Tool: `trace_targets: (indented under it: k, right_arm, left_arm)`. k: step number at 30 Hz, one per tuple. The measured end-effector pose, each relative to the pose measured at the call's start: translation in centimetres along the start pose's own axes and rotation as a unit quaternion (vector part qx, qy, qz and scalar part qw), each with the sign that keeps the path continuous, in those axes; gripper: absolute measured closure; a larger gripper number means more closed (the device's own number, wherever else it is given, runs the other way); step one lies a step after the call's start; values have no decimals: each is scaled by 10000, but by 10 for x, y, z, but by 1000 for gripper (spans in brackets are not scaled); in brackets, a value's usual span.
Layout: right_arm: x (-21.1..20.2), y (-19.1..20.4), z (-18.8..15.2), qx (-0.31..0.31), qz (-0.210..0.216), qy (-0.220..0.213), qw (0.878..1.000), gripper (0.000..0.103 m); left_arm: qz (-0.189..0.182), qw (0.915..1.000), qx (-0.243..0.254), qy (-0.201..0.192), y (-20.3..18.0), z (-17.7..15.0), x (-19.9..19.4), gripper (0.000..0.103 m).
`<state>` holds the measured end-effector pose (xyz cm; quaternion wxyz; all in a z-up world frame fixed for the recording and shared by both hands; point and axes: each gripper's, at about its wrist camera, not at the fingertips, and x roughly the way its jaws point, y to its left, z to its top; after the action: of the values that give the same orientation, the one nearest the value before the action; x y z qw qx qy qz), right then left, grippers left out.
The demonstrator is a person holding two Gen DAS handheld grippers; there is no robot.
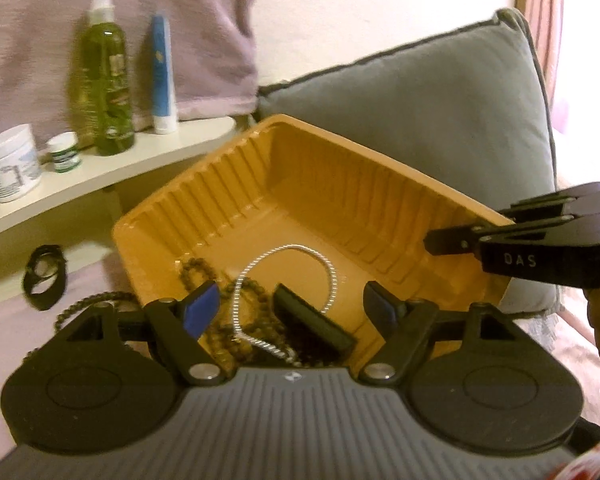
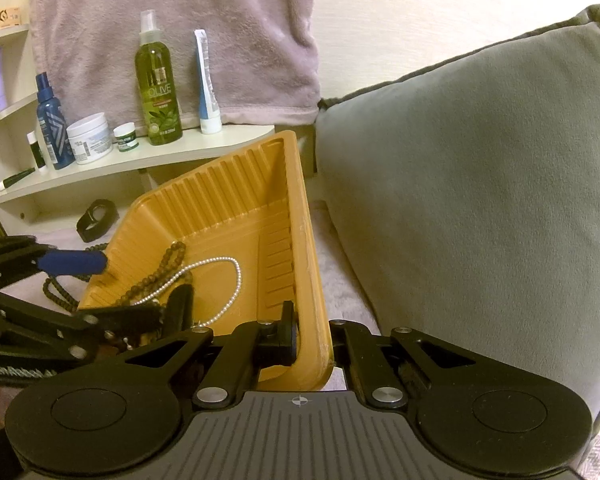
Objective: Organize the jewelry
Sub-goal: 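Open the left tool to release the black case into the tray, then move the left tool back and grasp the long dark bead necklace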
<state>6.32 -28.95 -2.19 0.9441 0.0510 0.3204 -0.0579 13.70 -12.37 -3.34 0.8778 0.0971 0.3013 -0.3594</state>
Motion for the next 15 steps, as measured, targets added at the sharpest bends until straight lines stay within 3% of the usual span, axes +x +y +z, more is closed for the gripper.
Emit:
trace_targets:
  k: [15]
  right_arm:
    - [1, -1, -2, -22, 2, -15, 10000, 98]
  left_arm:
    - [897, 9942, -596, 59, 46, -20, -26, 26]
